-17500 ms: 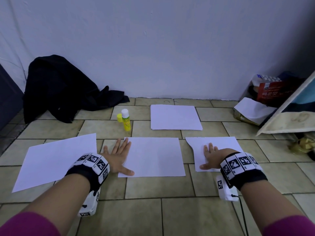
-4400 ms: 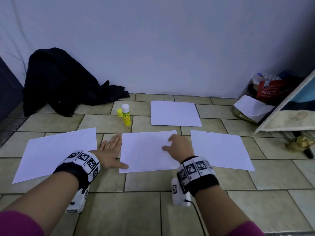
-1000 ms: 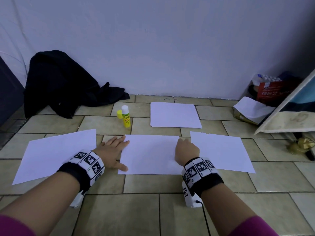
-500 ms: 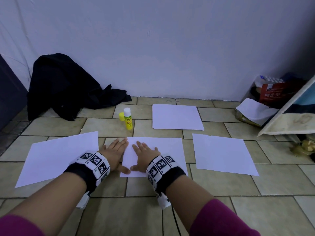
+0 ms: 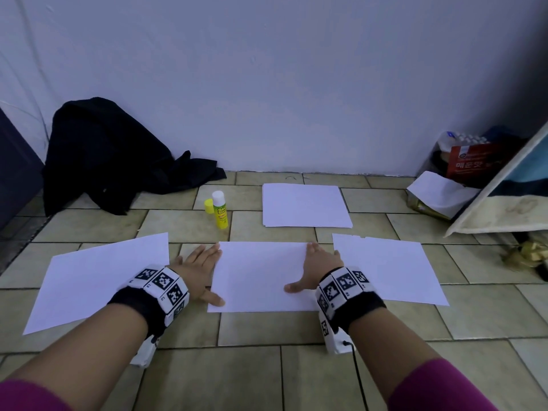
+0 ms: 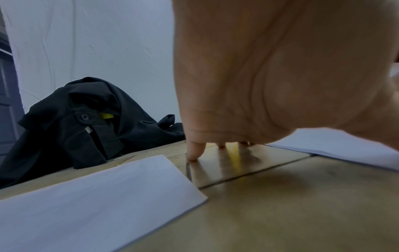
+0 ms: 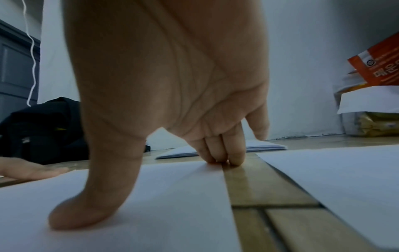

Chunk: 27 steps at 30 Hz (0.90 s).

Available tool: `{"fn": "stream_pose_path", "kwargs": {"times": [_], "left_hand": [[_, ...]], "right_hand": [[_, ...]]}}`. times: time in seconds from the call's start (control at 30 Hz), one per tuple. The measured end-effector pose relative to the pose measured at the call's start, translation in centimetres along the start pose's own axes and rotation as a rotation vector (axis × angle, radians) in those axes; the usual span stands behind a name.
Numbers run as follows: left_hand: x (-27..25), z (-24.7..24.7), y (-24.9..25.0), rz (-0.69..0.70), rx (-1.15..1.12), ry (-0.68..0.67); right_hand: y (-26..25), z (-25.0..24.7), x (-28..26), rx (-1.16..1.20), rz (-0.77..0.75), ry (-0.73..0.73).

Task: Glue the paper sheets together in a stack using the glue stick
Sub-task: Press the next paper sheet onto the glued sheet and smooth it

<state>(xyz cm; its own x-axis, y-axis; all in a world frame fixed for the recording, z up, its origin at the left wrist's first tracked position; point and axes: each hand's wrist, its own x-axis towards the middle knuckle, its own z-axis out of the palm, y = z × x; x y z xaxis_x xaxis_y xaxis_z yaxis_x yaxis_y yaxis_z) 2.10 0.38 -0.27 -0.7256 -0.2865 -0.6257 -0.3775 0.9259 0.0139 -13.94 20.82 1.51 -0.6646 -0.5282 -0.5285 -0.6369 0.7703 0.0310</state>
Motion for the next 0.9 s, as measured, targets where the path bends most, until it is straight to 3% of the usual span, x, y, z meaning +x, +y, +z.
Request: {"fn": "stream_pose_path", "kwargs": {"times": [0.13,0.23,0.33,0.4,0.47,0.6,0.7,0.77,0.9], "left_hand": [[-0.4,-0.4,-0.5,0.034,0.033,0.009],[-0.8,-2.0,0.1,0.022,0.035,0.029],[-1.6,-3.7,1.5,0.0,0.061,0.214],[-1.8,-3.5,2.7,0.114,0.019,0.335],[-1.8,-2.6,3.9,0.216,0.012,0.312],[-2.6,-1.6,5.7,0.232,0.112,0.278],[-3.6,-1.1,6.0,0.281,0.04,0.27],[-4.0,-0.6,5.8,0.268,-0.054,0.315],[-3.1,0.2,4.6,0.117,-0.088,0.402]], "right_hand": [[-0.8,-0.2,-0.2,-0.031,0.102,0.042],[-1.6,-0.1,-1.2,-0.065,0.16,0.154],[-2.6,0.1,-2.1,-0.049,0.069,0.175],[-3.6,0.3,-2.3,-0.009,0.018,0.151],[-4.6,0.6,-2.3,0.026,-0.005,0.163],[-6.4,0.8,-2.2,0.008,0.066,0.151],[-7.9,1.6,-1.9,-0.044,0.037,0.139],[-8.9,2.2,-2.0,-0.048,-0.015,0.15],[-9.9,2.5,-2.3,0.009,-0.131,0.121]]}}
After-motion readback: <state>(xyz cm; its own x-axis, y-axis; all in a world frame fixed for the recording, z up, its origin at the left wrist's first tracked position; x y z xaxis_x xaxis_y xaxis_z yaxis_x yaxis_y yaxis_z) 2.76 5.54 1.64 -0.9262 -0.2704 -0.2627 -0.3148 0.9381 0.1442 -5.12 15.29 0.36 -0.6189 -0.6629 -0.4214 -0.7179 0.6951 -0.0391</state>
